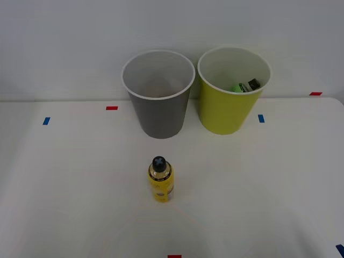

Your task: Put cans in the gray bin, plastic bottles in the light green bin

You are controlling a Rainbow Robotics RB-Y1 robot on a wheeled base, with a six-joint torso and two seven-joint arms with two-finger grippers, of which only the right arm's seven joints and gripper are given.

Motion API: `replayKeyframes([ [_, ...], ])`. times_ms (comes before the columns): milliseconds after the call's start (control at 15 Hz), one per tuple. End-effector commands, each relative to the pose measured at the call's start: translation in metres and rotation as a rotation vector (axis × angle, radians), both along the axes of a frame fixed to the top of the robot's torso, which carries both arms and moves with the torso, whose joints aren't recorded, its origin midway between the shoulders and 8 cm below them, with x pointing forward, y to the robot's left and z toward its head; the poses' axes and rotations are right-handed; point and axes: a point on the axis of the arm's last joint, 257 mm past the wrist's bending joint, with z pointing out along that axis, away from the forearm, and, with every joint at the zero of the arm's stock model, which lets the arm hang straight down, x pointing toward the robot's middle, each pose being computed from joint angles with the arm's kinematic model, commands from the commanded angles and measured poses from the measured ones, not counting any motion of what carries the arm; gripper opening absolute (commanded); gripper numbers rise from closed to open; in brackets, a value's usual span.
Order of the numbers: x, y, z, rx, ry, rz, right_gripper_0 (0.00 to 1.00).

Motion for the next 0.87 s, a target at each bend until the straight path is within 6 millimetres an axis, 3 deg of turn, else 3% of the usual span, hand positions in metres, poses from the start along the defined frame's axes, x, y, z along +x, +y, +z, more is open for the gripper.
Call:
replayKeyframes([
  [67,0.0,0.0,0.0,0.0,0.0,0.0,1.0],
  [867,0.0,0.0,0.0,0.0,0.0,0.0,1.0],
])
